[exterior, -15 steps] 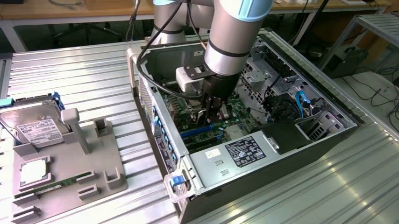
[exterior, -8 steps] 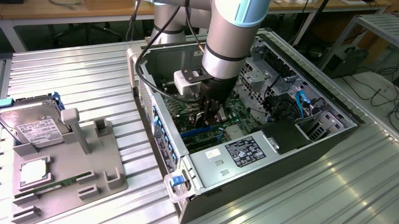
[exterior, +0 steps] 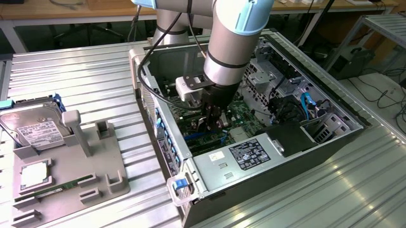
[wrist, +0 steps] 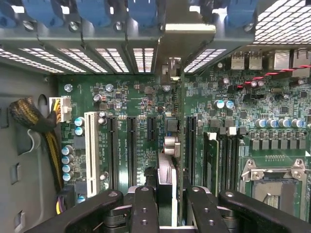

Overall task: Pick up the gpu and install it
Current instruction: 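Insert the gpu into the slot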

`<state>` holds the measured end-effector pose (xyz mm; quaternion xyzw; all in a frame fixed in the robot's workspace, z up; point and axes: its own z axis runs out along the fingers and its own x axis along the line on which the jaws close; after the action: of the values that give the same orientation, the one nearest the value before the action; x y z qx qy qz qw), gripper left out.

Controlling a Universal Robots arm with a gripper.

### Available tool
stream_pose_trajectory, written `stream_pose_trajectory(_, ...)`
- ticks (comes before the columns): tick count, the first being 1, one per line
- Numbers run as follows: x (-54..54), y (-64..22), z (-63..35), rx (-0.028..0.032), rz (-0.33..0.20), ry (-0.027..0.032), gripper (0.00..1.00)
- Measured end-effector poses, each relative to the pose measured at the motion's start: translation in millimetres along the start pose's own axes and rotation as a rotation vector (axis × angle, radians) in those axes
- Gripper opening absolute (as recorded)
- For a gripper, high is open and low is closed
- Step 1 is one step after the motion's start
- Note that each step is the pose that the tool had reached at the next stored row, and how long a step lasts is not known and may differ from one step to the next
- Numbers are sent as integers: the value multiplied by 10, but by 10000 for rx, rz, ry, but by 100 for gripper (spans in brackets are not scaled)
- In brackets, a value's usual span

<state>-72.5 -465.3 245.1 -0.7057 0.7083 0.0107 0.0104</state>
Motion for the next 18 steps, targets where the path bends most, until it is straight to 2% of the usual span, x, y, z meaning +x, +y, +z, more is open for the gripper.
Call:
stream_pose_trajectory(5,0,0,0,1,0,-1,28)
stream_pose_trajectory(10,0,0,1,-58,2,-6,28)
stream_pose_trajectory(18,-15,0,6,-59,1,-19,28)
